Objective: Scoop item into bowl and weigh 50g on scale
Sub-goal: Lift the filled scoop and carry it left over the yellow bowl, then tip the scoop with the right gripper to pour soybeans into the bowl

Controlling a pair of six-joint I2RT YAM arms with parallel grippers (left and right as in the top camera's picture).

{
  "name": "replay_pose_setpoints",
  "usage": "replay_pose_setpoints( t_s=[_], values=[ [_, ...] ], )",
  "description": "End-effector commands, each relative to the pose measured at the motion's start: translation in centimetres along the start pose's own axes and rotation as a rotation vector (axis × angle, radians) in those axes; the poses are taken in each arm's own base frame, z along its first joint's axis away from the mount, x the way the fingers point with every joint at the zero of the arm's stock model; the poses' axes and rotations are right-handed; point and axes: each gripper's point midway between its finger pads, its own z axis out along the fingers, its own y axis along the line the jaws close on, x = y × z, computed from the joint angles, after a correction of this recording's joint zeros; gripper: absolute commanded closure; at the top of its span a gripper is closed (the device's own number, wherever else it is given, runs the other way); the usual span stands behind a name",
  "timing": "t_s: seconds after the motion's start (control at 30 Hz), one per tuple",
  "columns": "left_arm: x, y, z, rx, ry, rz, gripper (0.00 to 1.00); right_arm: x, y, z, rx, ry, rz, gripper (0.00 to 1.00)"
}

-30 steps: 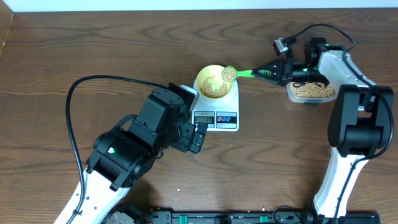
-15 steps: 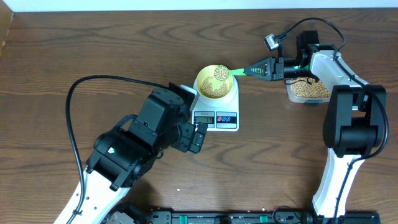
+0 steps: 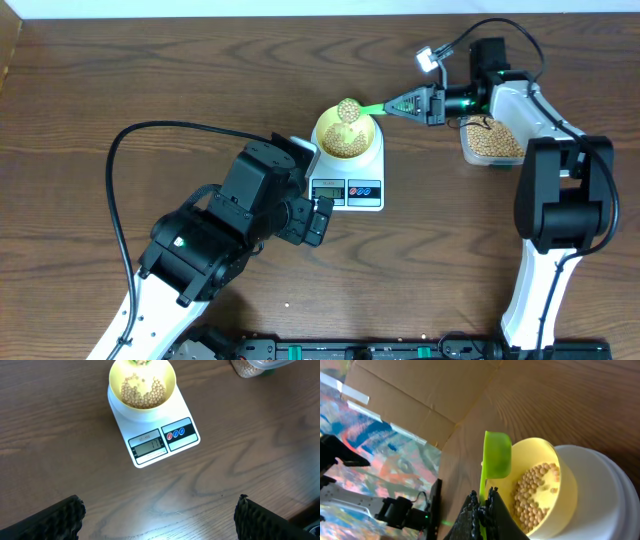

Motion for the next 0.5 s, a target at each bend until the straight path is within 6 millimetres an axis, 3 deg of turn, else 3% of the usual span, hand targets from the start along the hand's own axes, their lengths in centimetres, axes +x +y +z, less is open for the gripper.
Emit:
replay_pose_setpoints(
  t_s=[0.0,0.47],
  values=[
    [-0.69,-0.08,-0.68,0.005,-0.026,-0.007,0.02,-0.21,0.42,0.83,-0.032,0.006,-0.05,0.99],
    [-0.68,-0.08,-0.68,0.005,-0.026,-0.007,0.02,-0.07,0.1,0.92,-0.013,0.013,-0.186,0.99]
  ],
)
